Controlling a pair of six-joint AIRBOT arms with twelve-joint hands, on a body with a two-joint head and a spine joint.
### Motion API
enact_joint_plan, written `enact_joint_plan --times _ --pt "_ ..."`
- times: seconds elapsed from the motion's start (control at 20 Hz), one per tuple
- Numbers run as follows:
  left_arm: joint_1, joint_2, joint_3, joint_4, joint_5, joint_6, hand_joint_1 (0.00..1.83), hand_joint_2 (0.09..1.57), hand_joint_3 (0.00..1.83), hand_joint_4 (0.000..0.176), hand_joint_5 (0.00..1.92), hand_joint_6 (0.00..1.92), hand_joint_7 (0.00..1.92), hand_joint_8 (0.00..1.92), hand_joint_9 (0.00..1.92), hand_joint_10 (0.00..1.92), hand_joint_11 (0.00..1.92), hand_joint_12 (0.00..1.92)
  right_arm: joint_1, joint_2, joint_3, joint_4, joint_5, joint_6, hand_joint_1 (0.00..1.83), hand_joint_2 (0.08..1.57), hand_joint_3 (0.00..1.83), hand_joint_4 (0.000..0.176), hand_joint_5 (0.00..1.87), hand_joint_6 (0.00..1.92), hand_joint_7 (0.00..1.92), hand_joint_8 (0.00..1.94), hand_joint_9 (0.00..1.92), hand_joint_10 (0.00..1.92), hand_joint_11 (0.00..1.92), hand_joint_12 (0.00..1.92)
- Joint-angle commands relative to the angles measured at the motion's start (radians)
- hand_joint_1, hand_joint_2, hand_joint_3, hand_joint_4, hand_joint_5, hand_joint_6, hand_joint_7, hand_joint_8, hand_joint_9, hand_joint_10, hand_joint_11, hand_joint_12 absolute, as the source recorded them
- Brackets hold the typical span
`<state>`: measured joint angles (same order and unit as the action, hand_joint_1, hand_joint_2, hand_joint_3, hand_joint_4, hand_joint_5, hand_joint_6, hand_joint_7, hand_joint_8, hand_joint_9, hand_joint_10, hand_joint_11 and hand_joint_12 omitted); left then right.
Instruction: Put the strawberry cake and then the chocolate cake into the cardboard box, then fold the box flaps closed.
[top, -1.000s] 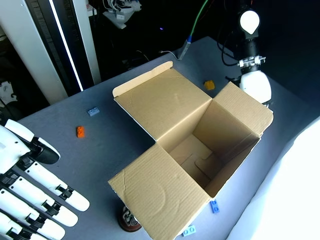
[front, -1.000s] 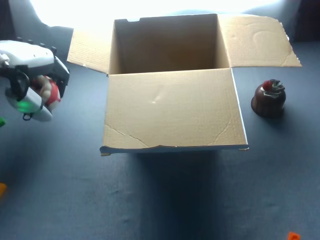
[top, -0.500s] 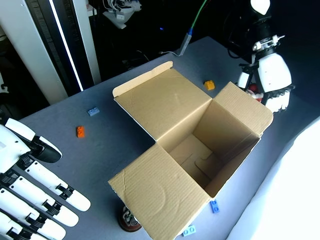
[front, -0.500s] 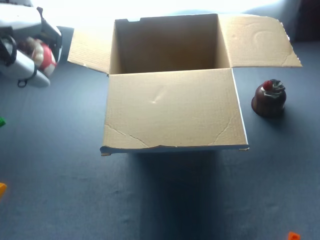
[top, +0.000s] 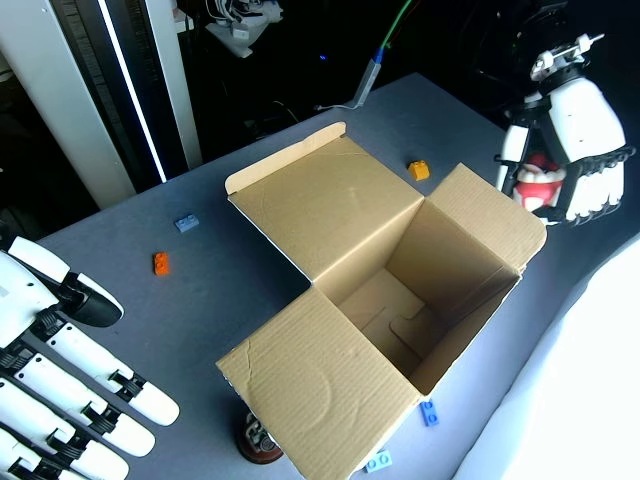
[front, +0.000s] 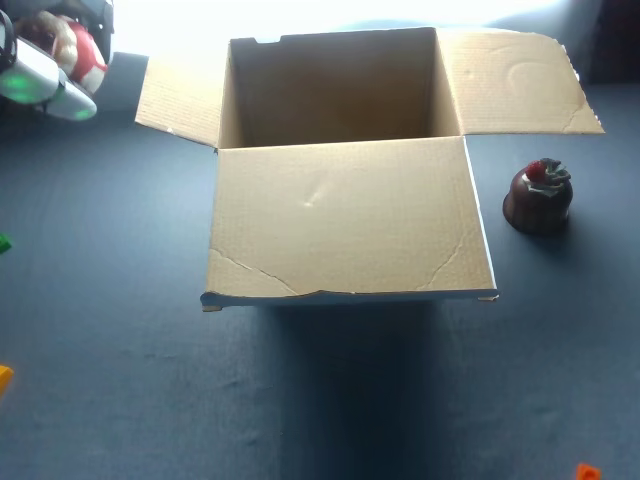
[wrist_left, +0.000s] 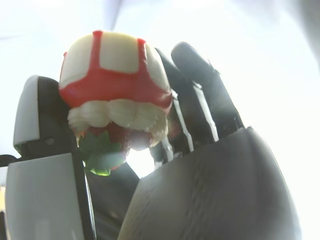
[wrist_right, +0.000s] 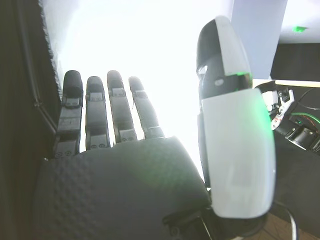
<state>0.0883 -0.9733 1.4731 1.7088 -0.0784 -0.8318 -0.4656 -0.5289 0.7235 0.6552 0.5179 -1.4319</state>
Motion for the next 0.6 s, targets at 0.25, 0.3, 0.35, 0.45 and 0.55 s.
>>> enact_joint_plan --times 0.25,0.3,0.35,0.45,0.55 --pt "-0.077 0.021 0.004 -0.003 0.009 0.003 1.17 1.23 0.0 0.0 0.72 1.23 0.79 1.44 0.57 1.34 0.37 1.73 0.008 0.014 0.003 -0.016 0.111 -0.001 0.76 1.06 0.0 0.0 0.04 0.01 0.09 0.01 0.07 0.01 0.0 0.34" --pt "-0.089 0.021 0.003 -0.003 0.002 0.003 1.17 1.23 0.0 0.0 0.72 1.22 0.79 1.44 0.57 1.34 0.37 1.73 0.008 0.014 0.003 -0.016 0.111 -0.001 0.76 1.06 0.0 0.0 0.03 0.0 0.08 0.0 0.04 0.01 0.0 0.23" --pt "-0.101 0.021 0.002 -0.002 -0.005 0.003 1.18 1.23 0.0 0.0 0.74 1.2 0.8 1.44 0.57 1.35 0.38 1.72 0.008 0.014 0.003 -0.016 0.111 -0.001 0.76 1.07 0.0 0.0 0.01 0.0 0.07 0.0 0.04 0.01 0.0 0.17" --pt "-0.129 0.022 0.002 0.009 -0.021 0.003 1.17 1.24 0.0 0.0 0.71 1.23 0.78 1.48 0.56 1.37 0.35 1.75 0.008 0.014 0.003 -0.016 0.111 -0.001 0.77 1.06 0.0 0.0 0.03 0.01 0.11 0.01 0.07 0.02 0.0 0.24" --pt "-0.164 0.022 0.0 0.018 -0.038 0.003 1.17 1.24 0.0 0.0 0.72 1.21 0.77 1.5 0.55 1.38 0.36 1.75 0.008 0.014 0.003 -0.016 0.111 -0.001 0.77 1.06 0.0 0.0 0.03 0.01 0.12 0.0 0.06 0.01 0.0 0.25"
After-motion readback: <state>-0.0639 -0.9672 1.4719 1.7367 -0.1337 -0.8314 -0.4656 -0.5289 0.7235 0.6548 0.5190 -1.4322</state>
